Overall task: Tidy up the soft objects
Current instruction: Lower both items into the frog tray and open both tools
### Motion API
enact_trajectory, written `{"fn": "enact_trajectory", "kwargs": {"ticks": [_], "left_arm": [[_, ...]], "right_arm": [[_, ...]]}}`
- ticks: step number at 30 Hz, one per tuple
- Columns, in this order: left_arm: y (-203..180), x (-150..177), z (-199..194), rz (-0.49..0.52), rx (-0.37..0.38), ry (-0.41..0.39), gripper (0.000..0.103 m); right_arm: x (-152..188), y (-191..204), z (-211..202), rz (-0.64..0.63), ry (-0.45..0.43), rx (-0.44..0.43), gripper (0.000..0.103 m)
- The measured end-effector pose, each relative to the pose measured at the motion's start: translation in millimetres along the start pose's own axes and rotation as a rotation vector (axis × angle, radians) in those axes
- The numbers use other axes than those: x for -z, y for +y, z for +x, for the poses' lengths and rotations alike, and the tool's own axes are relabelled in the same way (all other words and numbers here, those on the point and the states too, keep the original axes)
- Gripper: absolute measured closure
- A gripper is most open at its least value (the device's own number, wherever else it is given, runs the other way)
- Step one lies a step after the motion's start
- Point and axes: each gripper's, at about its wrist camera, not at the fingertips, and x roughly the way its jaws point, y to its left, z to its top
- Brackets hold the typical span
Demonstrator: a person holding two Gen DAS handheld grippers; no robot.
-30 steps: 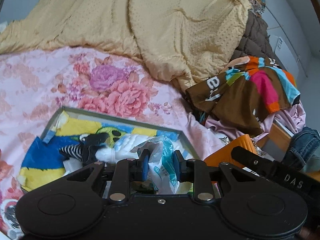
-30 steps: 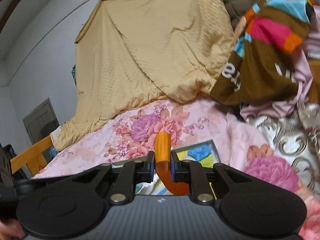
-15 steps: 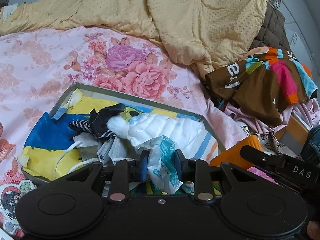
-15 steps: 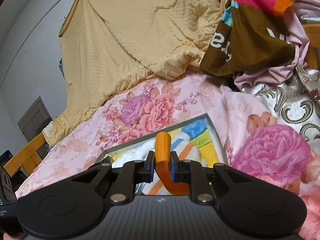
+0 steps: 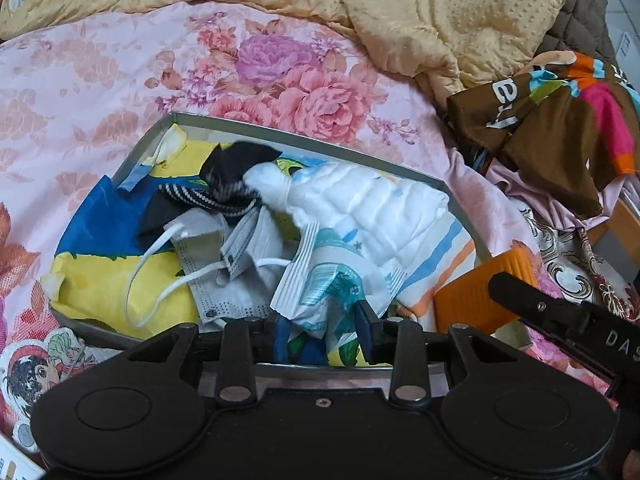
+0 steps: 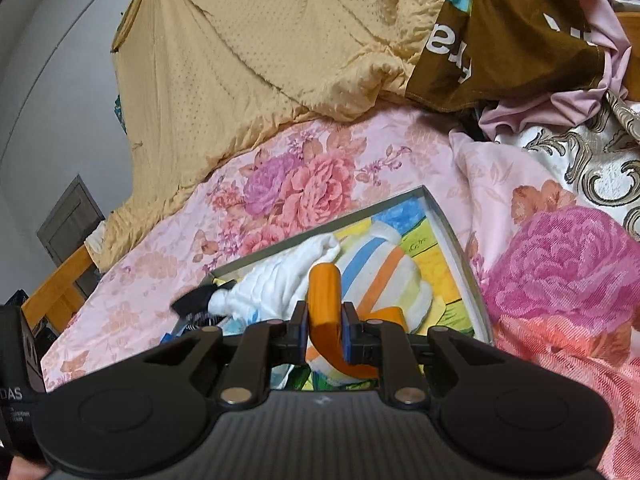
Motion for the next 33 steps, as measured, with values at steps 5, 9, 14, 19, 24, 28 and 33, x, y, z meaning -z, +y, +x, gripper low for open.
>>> {"fn": "enact_trajectory", "kwargs": {"ticks": [5,9,14,19,24,28,33], "left_arm": [[-1,0,2,0.003,0.001,0.015,0.066],[0,0,1,0.000,0.001,0.024,0.063],[3,1,-1,-0.003,-0.010,0.036,0.062],[8,4,-9,-0.011,-0.018,0.011,0.062],[12,7,-22,-0.013,-0.033,-0.022,0.056],[17,10,-34,-0.040,-0.054,-0.054,0.046],[18,14,-54,-0.044,-0.084,-0.092,0.029]], "right_arm": [[6,6,6,-0.025,0.025,0.004,0.085],[10,9,12,-0.015,0.048,-0.014,0.084],[14,5,19,0.034,0.079,-0.054,0.071],[15,0,20,0.067,0.088,-0.061,0.066],[15,0,20,0.065,0.096,-0.069,0.055],[16,3,21,0.061,0.102,-0.070,0.049],[13,13,10,0.029,0.080,-0.063,0.032]]}}
